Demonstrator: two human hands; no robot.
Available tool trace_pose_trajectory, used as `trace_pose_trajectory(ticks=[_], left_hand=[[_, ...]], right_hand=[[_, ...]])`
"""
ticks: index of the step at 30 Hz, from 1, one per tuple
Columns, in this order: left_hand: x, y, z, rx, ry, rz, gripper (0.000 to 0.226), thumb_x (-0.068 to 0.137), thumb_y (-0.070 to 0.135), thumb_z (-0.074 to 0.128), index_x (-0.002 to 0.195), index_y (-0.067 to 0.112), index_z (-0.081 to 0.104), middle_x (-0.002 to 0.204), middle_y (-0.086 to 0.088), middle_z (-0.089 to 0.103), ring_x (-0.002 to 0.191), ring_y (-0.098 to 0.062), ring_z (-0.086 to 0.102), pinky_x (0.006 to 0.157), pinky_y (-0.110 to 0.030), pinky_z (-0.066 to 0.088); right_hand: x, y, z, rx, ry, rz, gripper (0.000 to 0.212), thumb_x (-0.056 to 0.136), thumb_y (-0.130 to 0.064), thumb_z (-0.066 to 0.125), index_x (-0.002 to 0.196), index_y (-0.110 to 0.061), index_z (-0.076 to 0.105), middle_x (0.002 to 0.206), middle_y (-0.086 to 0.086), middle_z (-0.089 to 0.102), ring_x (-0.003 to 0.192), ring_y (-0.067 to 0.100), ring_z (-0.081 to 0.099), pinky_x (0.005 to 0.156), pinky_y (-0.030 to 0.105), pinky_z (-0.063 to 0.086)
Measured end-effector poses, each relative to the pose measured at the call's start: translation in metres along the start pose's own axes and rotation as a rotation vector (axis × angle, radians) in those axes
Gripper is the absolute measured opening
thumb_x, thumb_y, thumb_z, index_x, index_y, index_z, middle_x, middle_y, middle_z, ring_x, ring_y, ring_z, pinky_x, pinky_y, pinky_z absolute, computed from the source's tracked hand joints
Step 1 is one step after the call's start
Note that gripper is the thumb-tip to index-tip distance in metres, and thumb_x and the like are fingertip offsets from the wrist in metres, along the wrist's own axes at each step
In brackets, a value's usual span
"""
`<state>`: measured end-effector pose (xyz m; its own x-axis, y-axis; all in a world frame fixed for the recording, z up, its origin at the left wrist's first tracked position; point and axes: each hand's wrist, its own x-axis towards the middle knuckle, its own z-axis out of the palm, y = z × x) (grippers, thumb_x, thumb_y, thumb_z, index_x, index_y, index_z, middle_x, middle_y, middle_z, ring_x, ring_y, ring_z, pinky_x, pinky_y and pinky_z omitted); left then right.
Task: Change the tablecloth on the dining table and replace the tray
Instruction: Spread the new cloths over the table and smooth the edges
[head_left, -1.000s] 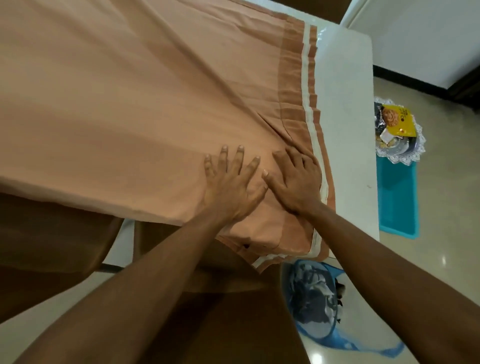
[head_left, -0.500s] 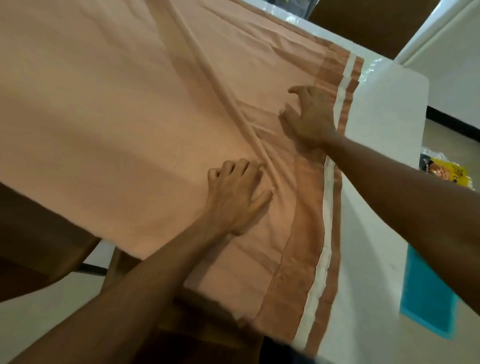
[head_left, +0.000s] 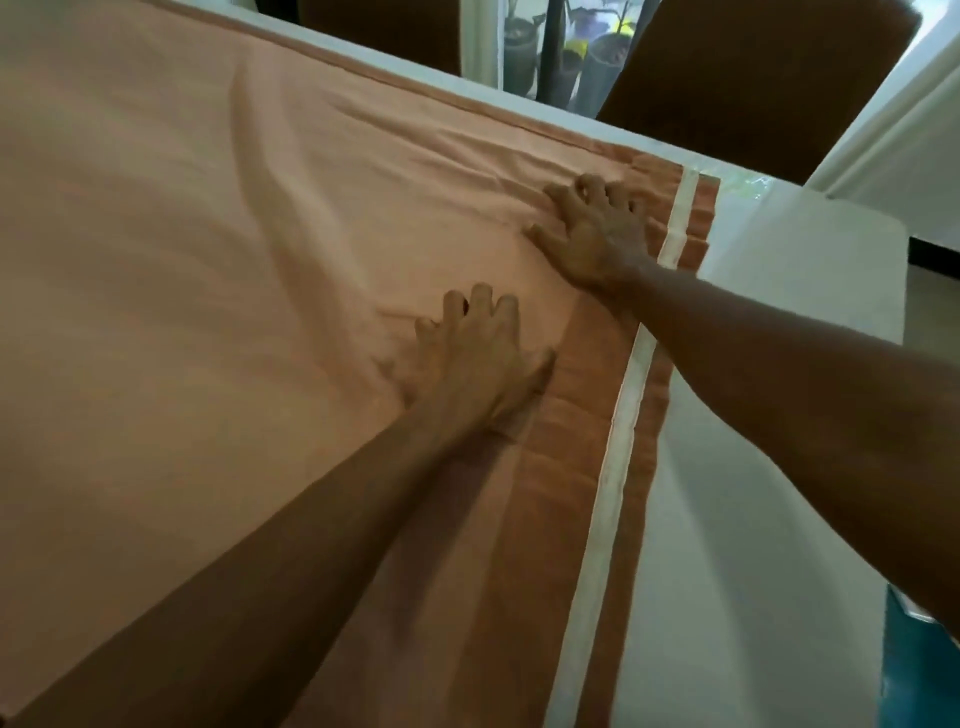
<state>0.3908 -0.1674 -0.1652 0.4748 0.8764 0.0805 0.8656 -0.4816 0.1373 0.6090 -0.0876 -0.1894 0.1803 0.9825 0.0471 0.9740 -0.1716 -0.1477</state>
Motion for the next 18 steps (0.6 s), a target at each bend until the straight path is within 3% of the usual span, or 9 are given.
trace_pose_trajectory(ticks=[4, 7, 12, 18], left_hand=[[0.026, 0.019, 0.026, -0.050, 0.074, 0.057, 0.046, 0.093, 0.061, 0.038, 0.126, 0.031, 0.049, 0.132, 0.001, 0.046, 0.115, -0.027, 0.043, 0.087, -0.045, 0.034], [0.043, 0.047, 0.037, -0.063, 0.086, 0.064, 0.043, 0.094, 0.058, 0.038, 0.129, 0.035, 0.048, 0.140, 0.002, 0.044, 0.121, -0.027, 0.041, 0.090, -0.045, 0.029], [0.064, 0.106, 0.048, -0.151, -0.024, 0.144, 0.050, 0.098, 0.057, 0.029, 0.145, 0.044, 0.035, 0.162, 0.003, 0.022, 0.148, -0.026, 0.016, 0.116, -0.058, 0.008], [0.063, 0.200, 0.066, -0.170, -0.075, 0.223, 0.054, 0.099, 0.055, 0.026, 0.152, 0.044, 0.027, 0.166, 0.001, 0.015, 0.152, -0.026, 0.006, 0.116, -0.060, -0.004]], right_hand=[[0.014, 0.027, -0.004, 0.047, 0.105, 0.005, 0.050, 0.098, -0.064, 0.031, 0.136, -0.033, 0.042, 0.131, 0.012, 0.045, 0.120, 0.033, 0.044, 0.103, 0.051, 0.034], [0.020, 0.063, -0.005, 0.070, 0.141, 0.053, 0.042, 0.099, -0.058, 0.033, 0.130, -0.031, 0.047, 0.122, 0.012, 0.050, 0.112, 0.031, 0.048, 0.094, 0.047, 0.037], [0.008, 0.140, -0.017, 0.051, 0.142, 0.155, 0.044, 0.099, -0.060, 0.036, 0.133, -0.034, 0.047, 0.126, 0.013, 0.049, 0.116, 0.035, 0.047, 0.097, 0.047, 0.037], [-0.034, 0.227, -0.035, 0.026, 0.161, 0.263, 0.051, 0.097, -0.059, 0.041, 0.143, -0.037, 0.045, 0.136, 0.018, 0.048, 0.128, 0.038, 0.044, 0.108, 0.050, 0.032]])
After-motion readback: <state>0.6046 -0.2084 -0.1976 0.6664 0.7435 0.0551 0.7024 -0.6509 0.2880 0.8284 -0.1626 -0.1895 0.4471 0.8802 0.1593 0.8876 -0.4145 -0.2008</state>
